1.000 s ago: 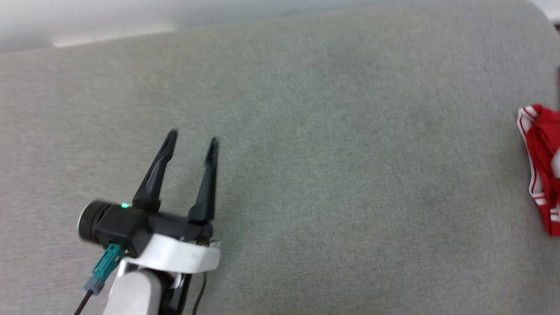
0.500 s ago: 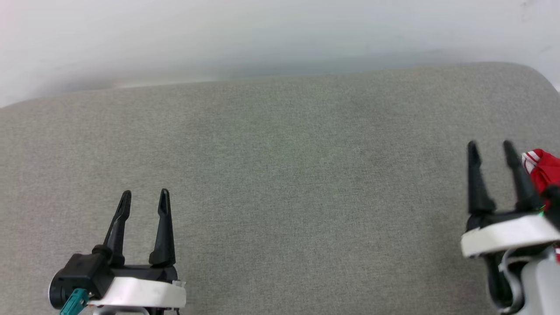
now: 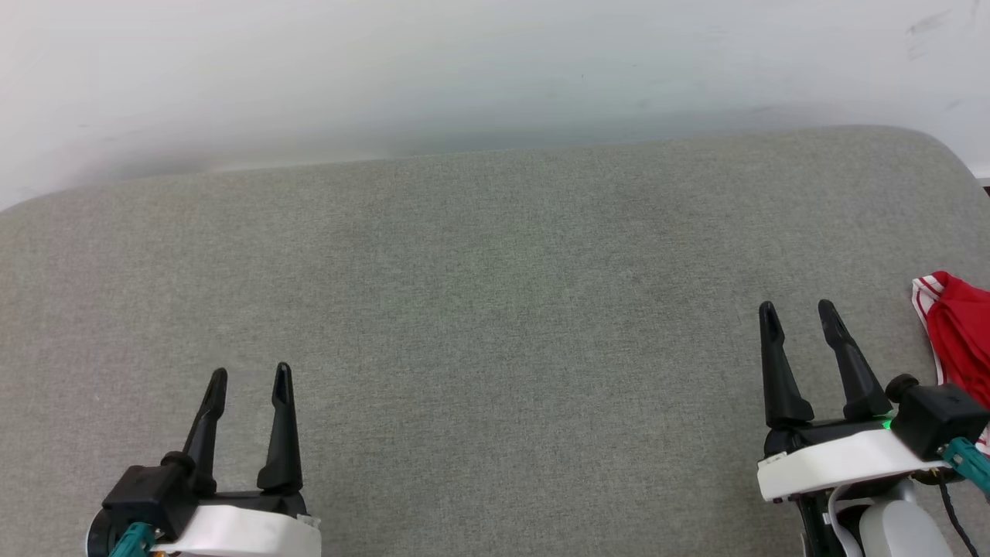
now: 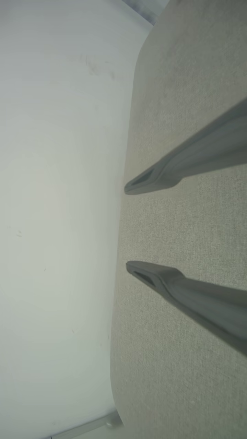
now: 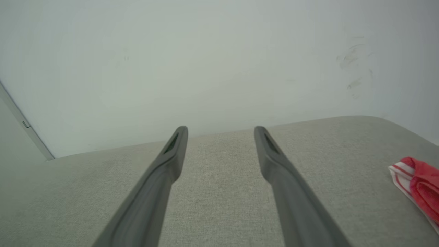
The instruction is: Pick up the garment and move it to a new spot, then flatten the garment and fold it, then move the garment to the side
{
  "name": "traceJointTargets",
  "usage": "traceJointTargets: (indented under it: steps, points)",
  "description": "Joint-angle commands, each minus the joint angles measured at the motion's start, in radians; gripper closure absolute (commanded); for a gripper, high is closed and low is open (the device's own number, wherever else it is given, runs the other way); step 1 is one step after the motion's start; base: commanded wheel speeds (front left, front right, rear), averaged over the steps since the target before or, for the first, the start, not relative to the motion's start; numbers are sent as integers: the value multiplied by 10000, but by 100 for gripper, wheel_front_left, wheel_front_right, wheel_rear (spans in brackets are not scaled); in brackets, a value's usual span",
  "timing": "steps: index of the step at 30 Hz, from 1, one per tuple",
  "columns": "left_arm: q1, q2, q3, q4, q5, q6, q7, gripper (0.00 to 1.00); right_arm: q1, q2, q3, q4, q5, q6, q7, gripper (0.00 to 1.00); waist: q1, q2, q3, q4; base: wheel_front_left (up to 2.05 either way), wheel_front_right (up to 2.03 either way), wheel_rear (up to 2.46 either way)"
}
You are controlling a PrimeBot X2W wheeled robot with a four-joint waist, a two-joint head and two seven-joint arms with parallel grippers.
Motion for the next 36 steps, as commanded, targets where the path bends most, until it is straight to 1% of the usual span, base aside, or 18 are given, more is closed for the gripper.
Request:
traceJointTargets:
  steps: [1, 5, 11, 18, 26, 27, 31, 36]
  points:
    - [96, -20, -22, 64, -6, -3, -21, 0, 186, 53, -7, -90, 35, -4, -20, 0, 1, 0, -16, -3, 0, 0, 0]
    - [114, -21, -78, 236, 213, -10, -21, 0, 225, 89, 61, -256, -60, -4, -23, 0, 1, 0, -84, -18, 0, 0, 0]
    - [107, -21, -185, 197, 265, -15, -21, 0, 242, 109, 92, -361, -150, -4, -23, 0, 1, 0, -132, -47, 0, 0, 0]
    - [160, -20, -58, 80, 215, -18, -21, 0, 267, 116, 160, -445, -41, -4, -24, 0, 1, 0, -170, -76, 0, 0, 0]
    - [143, -19, 6, 0, -84, 172, -21, 0, 295, 117, 206, -467, 57, -4, -25, 0, 1, 0, -138, -65, 0, 0, 0]
    - [95, -12, 5, 69, -69, 136, -2, 100, 193, 69, 194, -399, 28, 0, 0, 100, 2, 0, -141, -67, 0, 0, 0]
    - [192, -32, -2, 428, -161, 135, 22, 100, 318, 68, 203, -75, 138, 0, 15, 100, 1, 0, -143, -66, 0, 0, 0]
    - [72, -4, -7, 572, -1155, 125, 254, 100, 323, 11, 167, -40, 1152, 0, 213, 100, 1, 0, -173, -47, 0, 0, 0]
